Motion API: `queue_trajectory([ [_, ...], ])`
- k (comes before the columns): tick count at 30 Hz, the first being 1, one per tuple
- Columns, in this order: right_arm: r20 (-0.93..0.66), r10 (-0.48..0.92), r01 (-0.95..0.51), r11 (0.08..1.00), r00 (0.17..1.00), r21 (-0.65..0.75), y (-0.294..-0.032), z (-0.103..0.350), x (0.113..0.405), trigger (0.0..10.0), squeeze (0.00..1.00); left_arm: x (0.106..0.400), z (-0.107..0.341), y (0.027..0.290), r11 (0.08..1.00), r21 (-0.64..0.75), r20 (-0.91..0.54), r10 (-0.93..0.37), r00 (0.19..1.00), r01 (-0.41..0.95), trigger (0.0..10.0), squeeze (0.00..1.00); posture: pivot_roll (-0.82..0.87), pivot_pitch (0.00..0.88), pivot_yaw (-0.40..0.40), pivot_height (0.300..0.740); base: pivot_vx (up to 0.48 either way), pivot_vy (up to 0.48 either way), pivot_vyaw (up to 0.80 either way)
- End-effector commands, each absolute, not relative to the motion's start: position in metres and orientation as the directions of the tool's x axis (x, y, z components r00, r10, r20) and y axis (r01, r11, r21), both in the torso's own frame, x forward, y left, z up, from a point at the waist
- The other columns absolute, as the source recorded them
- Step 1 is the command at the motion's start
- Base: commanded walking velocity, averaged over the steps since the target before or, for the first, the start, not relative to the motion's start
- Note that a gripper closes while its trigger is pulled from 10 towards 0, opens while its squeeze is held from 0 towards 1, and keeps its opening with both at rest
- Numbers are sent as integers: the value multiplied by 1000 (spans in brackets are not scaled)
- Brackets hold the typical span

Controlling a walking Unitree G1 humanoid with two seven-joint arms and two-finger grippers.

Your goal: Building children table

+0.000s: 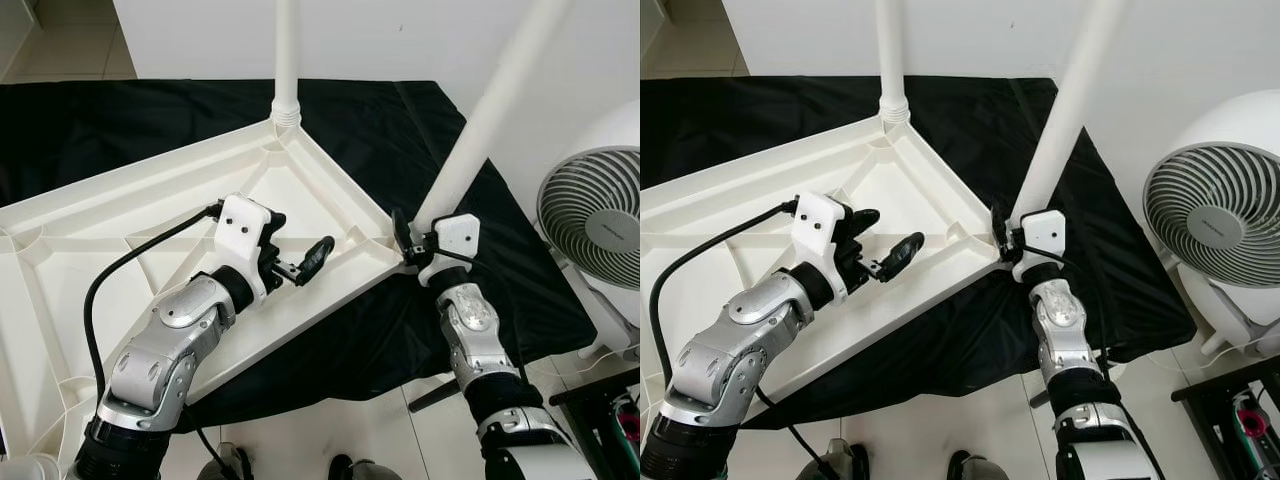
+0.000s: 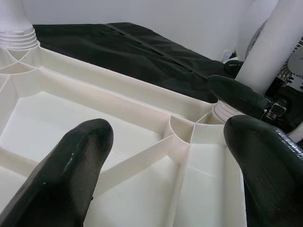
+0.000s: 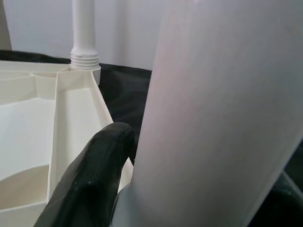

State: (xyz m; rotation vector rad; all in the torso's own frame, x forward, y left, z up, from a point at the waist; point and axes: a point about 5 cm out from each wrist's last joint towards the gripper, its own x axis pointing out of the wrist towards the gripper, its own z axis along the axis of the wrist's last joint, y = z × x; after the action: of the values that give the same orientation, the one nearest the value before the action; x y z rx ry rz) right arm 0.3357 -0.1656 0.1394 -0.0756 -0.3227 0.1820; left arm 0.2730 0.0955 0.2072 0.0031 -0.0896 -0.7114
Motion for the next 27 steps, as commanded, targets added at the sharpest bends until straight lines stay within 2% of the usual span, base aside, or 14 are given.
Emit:
queue_trajectory([
  [1,141,120,-117,993,983,-27,-182,100,324,10000,0,273,208,93,741,38,87,-671,737,670,10000,0,134,167,-32,740,0,0,0],
  [5,175,115,-114,993,978,-15,-181,108,326,10000,0,273,209,93,739,38,88,-673,735,672,10000,0,134,167,-32,740,0,0,0],
  [11,367,158,-158,987,917,-30,-167,173,336,10000,0,275,207,92,735,46,82,-677,731,676,10000,0,124,142,-39,740,0,0,0],
  [20,369,217,-196,976,904,-93,-156,197,338,10000,0,277,206,90,734,59,82,-679,729,677,10000,0,118,132,-49,740,0,0,0],
  [27,336,250,-233,968,908,-91,-153,194,338,10000,0,280,208,89,728,60,90,-685,723,683,10000,0,118,134,-54,740,0,0,0],
])
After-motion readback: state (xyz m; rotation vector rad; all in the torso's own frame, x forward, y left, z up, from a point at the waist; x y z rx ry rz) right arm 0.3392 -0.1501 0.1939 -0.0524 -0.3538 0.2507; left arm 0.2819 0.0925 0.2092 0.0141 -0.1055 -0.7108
